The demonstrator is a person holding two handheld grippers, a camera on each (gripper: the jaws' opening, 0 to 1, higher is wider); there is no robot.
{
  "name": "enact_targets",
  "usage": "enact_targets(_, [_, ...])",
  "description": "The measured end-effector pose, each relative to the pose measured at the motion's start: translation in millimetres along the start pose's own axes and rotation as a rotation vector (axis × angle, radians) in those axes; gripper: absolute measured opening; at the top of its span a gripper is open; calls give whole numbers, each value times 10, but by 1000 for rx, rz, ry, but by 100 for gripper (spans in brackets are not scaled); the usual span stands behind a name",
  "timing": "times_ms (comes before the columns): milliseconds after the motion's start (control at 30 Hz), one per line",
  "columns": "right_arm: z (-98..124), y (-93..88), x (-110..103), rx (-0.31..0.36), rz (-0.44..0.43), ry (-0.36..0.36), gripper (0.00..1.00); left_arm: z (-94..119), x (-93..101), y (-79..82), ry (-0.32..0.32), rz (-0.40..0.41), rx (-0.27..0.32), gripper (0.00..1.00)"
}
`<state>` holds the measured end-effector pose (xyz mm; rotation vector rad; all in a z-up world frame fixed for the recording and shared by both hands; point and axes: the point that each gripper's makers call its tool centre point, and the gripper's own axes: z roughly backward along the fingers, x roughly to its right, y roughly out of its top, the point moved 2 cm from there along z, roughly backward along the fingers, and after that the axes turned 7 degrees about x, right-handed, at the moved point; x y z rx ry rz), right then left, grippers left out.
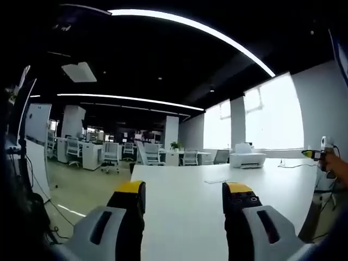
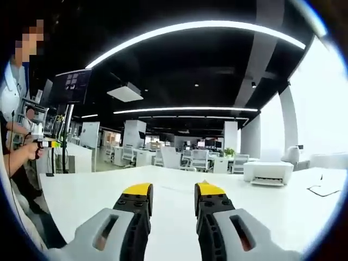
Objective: Pick up the power strip scattered on the table, fix it on the side mounting bracket of the table, and press the switch
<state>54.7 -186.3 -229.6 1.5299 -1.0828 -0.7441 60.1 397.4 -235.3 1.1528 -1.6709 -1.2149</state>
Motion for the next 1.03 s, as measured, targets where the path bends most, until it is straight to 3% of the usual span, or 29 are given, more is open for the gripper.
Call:
enact_targets(467, [-125, -85, -19, -26, -2, 3, 27, -60, -112, -69, 7, 13, -7, 62])
enact_targets(1033, [-85, -42, -1, -28, 6, -10, 27, -65, -115, -74, 0, 24, -4, 61])
